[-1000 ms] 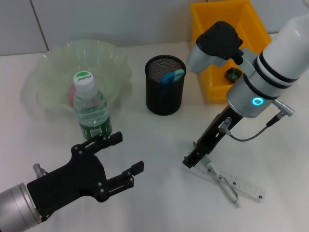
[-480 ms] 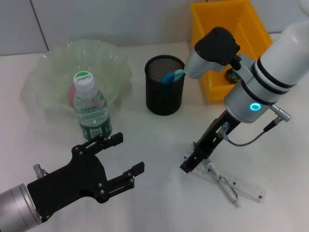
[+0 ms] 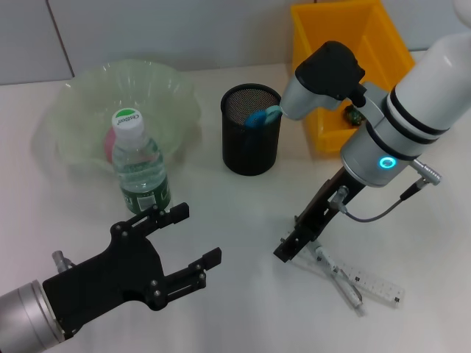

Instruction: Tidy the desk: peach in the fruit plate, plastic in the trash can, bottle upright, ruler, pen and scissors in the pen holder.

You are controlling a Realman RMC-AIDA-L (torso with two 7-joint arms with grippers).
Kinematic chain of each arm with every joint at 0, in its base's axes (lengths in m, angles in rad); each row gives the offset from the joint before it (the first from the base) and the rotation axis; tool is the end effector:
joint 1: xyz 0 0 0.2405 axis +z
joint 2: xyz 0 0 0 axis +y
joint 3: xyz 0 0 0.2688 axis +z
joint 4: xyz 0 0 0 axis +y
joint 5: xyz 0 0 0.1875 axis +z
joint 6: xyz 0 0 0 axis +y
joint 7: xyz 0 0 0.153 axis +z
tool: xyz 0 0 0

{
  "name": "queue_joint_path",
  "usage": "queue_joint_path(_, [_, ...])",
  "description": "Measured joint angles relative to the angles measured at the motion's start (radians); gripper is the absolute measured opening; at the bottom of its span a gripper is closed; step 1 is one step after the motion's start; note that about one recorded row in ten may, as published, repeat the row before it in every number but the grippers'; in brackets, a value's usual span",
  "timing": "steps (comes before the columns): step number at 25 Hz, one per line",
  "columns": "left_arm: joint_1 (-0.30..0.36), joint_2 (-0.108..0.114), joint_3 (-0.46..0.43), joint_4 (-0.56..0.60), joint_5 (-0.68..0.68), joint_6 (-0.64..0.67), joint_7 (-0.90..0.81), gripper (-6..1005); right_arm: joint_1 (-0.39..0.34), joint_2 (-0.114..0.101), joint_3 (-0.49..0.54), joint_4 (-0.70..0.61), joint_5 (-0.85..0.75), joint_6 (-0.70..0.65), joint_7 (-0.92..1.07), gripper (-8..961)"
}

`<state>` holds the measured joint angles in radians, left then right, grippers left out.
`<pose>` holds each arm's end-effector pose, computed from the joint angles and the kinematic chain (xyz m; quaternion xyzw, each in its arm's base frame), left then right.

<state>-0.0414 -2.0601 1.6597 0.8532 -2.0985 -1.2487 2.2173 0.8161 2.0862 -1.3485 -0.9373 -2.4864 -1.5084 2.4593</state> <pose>-0.2484 0.2243 -0.0608 -0.9125 -0.1170 -0.3333 0.2065 0.1869 0.3528 -0.0598 -0.9244 0.3315 -0.1785 0.0608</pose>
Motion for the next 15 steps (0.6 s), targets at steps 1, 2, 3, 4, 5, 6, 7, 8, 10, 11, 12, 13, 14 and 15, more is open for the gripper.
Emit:
queue_joint_path(1, [0.000, 0.000, 0.000, 0.000, 0.000, 0.000, 0.000, 784, 0.000, 0.000, -0.003, 0.001, 0.000, 0.001, 0.000, 827])
queue_joint_path(2, [0.000, 0.000, -0.001, -0.001, 0.000, 0.000, 0.000, 784, 0.000, 0.000, -0.005, 0.002, 0.000, 0.002, -0.001, 827])
queue_joint_path(3, [-0.001, 0.000, -0.001, -0.001, 0.000, 0.000, 0.000, 784, 0.000, 0.000, -0.012, 0.003, 0.000, 0.006, -0.002, 827])
queue_joint_path(4, [-0.001, 0.000, -0.001, -0.001, 0.000, 0.000, 0.000, 784, 0.000, 0.000, -0.012, 0.003, 0.000, 0.006, -0.002, 827])
queue_joint_path(5, [-0.001, 0.000, -0.001, -0.002, 0.000, 0.000, 0.000, 784, 0.000, 0.000, -0.016, 0.004, 0.000, 0.011, -0.002, 827])
queue_joint_path(6, [-0.001, 0.000, -0.001, -0.002, 0.000, 0.000, 0.000, 784, 0.000, 0.000, -0.016, 0.004, 0.000, 0.011, -0.002, 827])
queue_joint_path(7, [-0.001, 0.000, -0.001, -0.002, 0.000, -0.001, 0.000, 784, 0.000, 0.000, -0.017, 0.004, 0.000, 0.012, -0.002, 826])
queue_joint_path(8, [-0.002, 0.000, 0.000, -0.002, 0.000, -0.001, 0.001, 784, 0.000, 0.000, -0.017, 0.005, 0.000, 0.013, -0.002, 826])
queue_joint_path(10, [-0.002, 0.000, 0.000, -0.002, 0.000, -0.002, 0.001, 784, 0.000, 0.000, -0.018, 0.005, 0.000, 0.014, -0.002, 824])
queue_joint_path(11, [-0.002, 0.000, 0.000, -0.002, 0.000, -0.002, 0.001, 784, 0.000, 0.000, -0.018, 0.005, 0.000, 0.014, -0.002, 823])
queue_joint_path(12, [-0.002, 0.000, 0.000, -0.002, 0.000, -0.002, 0.001, 784, 0.000, 0.000, -0.019, 0.005, 0.000, 0.014, -0.002, 822])
queue_joint_path(13, [-0.002, 0.000, 0.001, -0.002, 0.000, -0.003, 0.001, 784, 0.000, 0.000, -0.019, 0.005, 0.000, 0.015, -0.002, 821])
queue_joint_path(14, [-0.002, 0.000, 0.002, -0.002, 0.000, -0.003, 0.001, 784, 0.000, 0.000, -0.019, 0.005, 0.000, 0.015, -0.002, 820])
queue_joint_path(15, [-0.002, 0.000, 0.002, -0.002, 0.000, -0.003, 0.001, 785, 0.000, 0.000, -0.019, 0.005, 0.000, 0.016, -0.002, 819])
